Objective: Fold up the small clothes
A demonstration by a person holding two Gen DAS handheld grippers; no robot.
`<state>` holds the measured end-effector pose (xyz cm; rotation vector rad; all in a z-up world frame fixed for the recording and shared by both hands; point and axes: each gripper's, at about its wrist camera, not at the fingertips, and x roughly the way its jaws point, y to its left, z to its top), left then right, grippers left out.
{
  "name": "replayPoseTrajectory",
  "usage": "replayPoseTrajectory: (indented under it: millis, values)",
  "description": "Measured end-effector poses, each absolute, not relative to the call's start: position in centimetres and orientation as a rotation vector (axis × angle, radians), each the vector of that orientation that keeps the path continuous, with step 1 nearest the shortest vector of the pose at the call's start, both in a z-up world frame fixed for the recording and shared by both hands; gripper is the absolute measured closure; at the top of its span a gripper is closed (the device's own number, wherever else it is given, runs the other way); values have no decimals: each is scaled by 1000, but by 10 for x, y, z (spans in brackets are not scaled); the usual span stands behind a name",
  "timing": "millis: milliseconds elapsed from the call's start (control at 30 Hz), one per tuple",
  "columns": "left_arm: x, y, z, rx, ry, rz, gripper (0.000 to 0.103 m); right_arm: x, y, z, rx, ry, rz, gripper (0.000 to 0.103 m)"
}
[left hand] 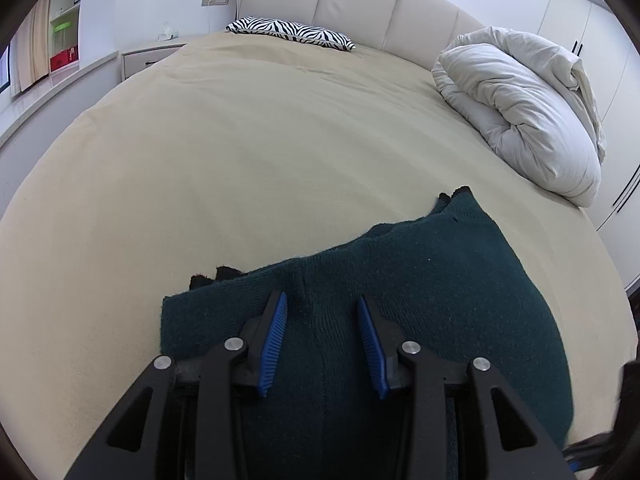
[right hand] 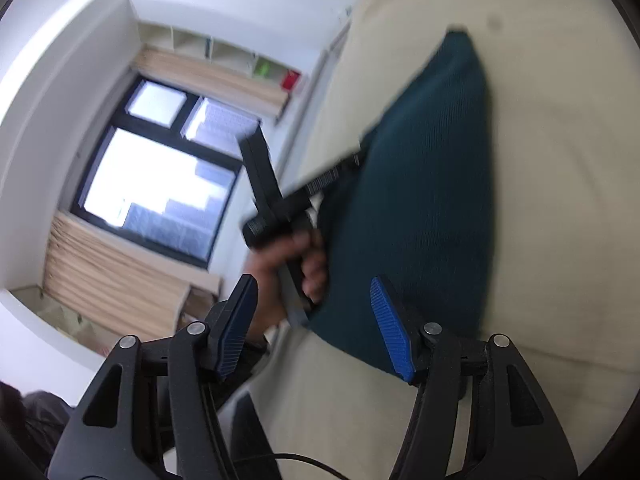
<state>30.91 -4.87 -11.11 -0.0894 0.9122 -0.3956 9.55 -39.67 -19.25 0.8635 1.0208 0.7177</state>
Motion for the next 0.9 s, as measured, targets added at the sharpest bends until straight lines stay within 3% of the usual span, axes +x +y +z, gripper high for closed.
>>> replayPoseTrajectory:
  millis: [133,300,467,533,900]
  values:
    - [310,-40,-112,-140,919,-423,64,72,-408,-229,945,956,741,46]
    - [303,-12,-95,-274,967,-482,62,33,-450,-225,1025,903,668,46]
    - [271,47,-88,-475,956,-480,49,9,-477,-216,977,887,572,38]
    - [261,64,-98,-539,1009,-447,38,9,-486,-214,981,875,541,34]
    - [239,61,-110,-556,1091,-529,38,79,-462,-200,942,945,511,29]
